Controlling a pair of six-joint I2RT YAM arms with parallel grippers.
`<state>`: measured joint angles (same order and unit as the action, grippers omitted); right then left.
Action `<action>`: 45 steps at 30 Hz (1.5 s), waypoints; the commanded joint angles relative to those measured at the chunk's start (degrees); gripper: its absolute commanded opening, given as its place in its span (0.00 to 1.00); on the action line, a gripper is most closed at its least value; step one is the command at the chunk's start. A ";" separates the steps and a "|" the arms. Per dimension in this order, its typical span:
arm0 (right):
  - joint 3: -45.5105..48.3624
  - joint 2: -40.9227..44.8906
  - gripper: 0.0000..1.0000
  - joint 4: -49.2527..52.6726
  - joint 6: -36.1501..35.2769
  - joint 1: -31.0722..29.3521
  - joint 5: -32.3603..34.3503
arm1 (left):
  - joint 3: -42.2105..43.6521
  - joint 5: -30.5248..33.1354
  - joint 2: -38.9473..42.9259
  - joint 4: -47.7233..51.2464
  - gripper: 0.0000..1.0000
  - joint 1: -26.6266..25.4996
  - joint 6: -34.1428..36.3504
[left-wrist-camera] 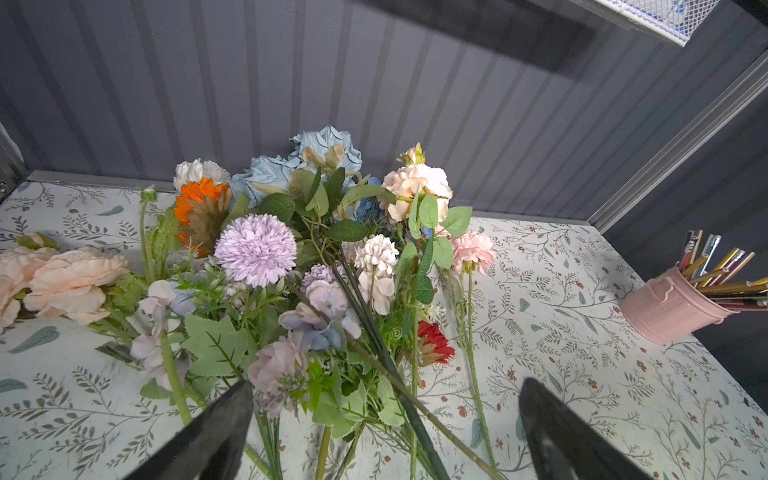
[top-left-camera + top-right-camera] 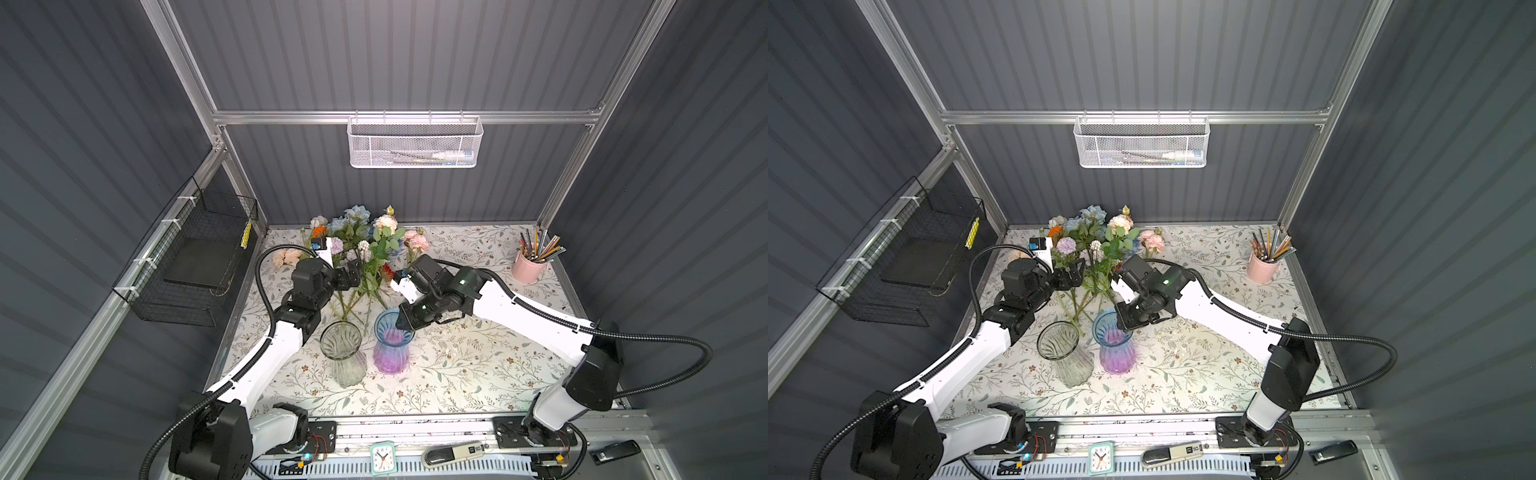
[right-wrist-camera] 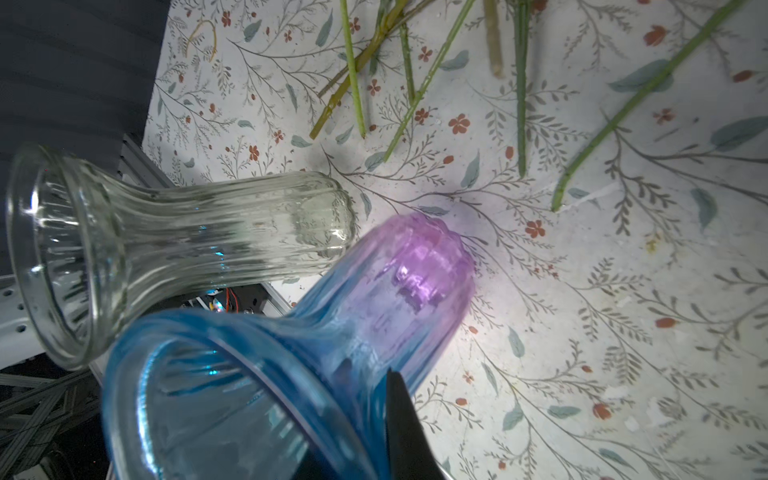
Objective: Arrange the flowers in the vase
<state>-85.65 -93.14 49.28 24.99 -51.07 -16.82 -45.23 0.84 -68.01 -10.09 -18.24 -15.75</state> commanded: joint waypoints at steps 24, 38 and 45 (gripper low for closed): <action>4.67 7.91 0.00 -0.08 -8.39 31.91 0.65 | -9.91 -2.37 -8.79 3.11 0.99 -4.93 2.47; 1.79 10.31 0.88 -3.37 -7.65 33.84 4.83 | -24.97 5.76 -19.24 28.29 0.56 -12.24 12.45; 6.64 19.23 0.99 -10.79 -7.62 34.50 20.22 | -30.69 8.39 -26.68 36.03 0.49 -15.04 12.06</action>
<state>-80.71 -76.66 42.11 17.54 -17.04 -4.45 -73.34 6.79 -92.53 19.53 -33.39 -4.73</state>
